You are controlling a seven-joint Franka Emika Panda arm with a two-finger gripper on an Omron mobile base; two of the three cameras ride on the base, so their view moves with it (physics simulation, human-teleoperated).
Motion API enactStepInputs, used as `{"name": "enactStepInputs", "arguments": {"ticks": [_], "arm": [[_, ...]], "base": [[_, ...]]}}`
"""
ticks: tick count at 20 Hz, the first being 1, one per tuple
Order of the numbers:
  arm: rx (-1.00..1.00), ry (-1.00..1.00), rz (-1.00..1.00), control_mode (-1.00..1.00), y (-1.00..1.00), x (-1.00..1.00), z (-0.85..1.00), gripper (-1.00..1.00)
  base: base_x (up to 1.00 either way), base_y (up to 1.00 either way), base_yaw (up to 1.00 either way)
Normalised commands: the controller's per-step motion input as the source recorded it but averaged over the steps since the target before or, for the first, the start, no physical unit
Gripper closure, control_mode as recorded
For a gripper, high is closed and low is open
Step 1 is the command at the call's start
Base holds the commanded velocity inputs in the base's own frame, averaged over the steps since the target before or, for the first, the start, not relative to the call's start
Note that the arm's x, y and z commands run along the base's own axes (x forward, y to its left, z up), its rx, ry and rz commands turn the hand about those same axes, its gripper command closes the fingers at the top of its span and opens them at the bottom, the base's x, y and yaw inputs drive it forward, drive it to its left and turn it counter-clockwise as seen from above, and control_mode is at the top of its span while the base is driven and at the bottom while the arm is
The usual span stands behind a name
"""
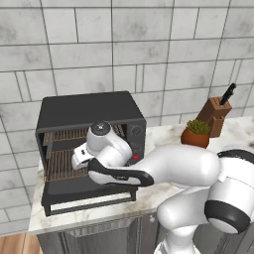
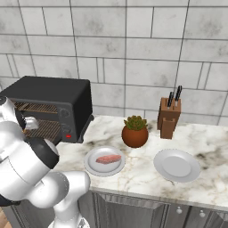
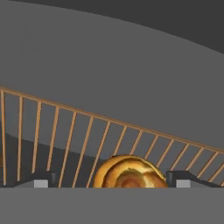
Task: Open the toaster oven door. Place the bread on the bottom rack in the toaster oven and place the steak on the top rack.
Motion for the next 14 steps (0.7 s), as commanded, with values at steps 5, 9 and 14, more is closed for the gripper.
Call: {"name": "enactStepInputs", "arguments": {"ticks": [5, 9, 14], "arm": [[-0.01, 0.00, 0.00, -1.00, -0.11, 0.09, -0.34, -1.00], [0.00, -0.08, 0.00, -1.00, -0.13, 0.02, 0.09, -1.00], [-0.01, -0.14, 0.00, -1.00, 0.01, 0.07, -0.11, -1.00]], "base": [[0.00, 0.00, 0.00], [0.00, 0.00, 0.00], [0.00, 0.00, 0.00]]}}
